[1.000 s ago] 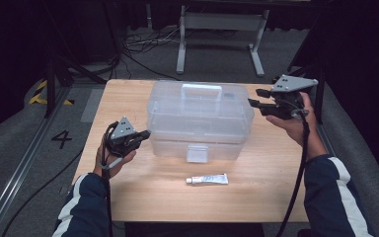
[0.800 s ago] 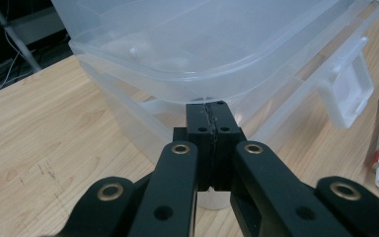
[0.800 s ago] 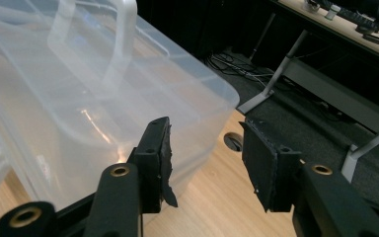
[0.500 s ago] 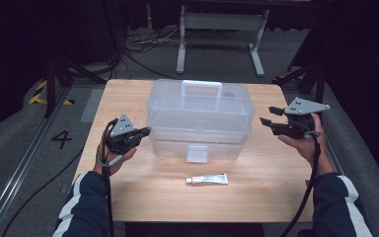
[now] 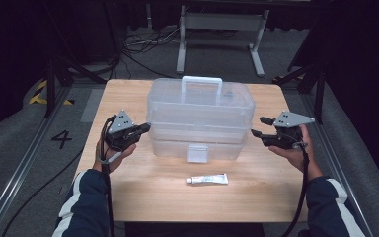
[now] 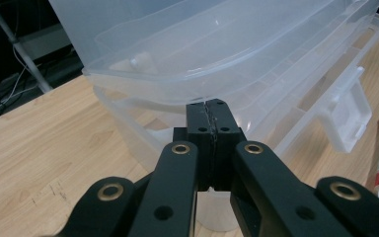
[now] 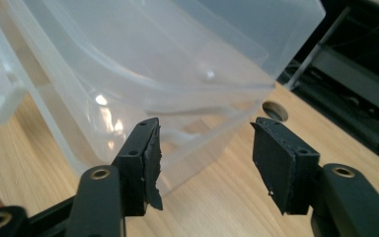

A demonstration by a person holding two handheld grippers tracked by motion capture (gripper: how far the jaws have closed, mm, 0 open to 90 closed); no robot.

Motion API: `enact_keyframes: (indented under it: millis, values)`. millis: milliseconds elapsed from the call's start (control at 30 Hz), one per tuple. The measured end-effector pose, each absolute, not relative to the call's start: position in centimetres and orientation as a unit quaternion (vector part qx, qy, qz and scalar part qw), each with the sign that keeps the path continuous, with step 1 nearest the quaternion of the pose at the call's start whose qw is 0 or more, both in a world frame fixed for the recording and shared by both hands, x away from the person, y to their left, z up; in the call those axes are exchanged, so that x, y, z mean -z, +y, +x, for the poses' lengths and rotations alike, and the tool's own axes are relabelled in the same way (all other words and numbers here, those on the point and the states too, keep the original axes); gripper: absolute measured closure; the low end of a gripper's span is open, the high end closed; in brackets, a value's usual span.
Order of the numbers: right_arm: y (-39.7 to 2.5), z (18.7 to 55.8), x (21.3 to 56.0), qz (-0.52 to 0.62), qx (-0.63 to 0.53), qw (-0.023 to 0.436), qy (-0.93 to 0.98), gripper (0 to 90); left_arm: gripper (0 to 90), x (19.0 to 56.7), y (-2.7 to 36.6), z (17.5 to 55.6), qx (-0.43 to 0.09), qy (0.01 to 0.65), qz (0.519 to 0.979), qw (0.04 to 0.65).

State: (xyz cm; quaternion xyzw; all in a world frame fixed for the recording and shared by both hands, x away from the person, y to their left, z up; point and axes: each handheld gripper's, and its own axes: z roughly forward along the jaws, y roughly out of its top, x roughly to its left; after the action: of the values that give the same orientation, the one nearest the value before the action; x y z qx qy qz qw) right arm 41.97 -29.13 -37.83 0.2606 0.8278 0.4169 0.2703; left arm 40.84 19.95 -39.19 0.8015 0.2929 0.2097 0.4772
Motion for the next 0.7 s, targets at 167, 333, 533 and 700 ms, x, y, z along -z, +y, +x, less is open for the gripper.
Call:
enact_keyframes:
  millis: [167, 333, 533, 700]
  values:
    - [-28.87, 42.08, 37.95, 0.261, -0.433, 0.285, 0.814, 48.3, 90.0, 39.1, 19.92, 40.95, -0.21, 0.292, 0.8, 0.48]
    - [-28.6, 42.06, 37.93, 0.26, -0.436, 0.303, 0.807, 51.4, 90.0, 38.94, 19.99, 40.87, -0.213, 0.29, 0.798, 0.484]
    - [-28.57, 41.9, 37.84, 0.254, -0.446, 0.318, 0.797, 55.6, 84.5, 38.82, 20.42, 40.59, -0.217, 0.293, 0.795, 0.485]
    - [-28.16, 41.57, 37.63, 0.244, -0.457, 0.345, 0.782, 62.1, 71.4, 39.5, 20.38, 40.04, -0.217, 0.291, 0.807, 0.465]
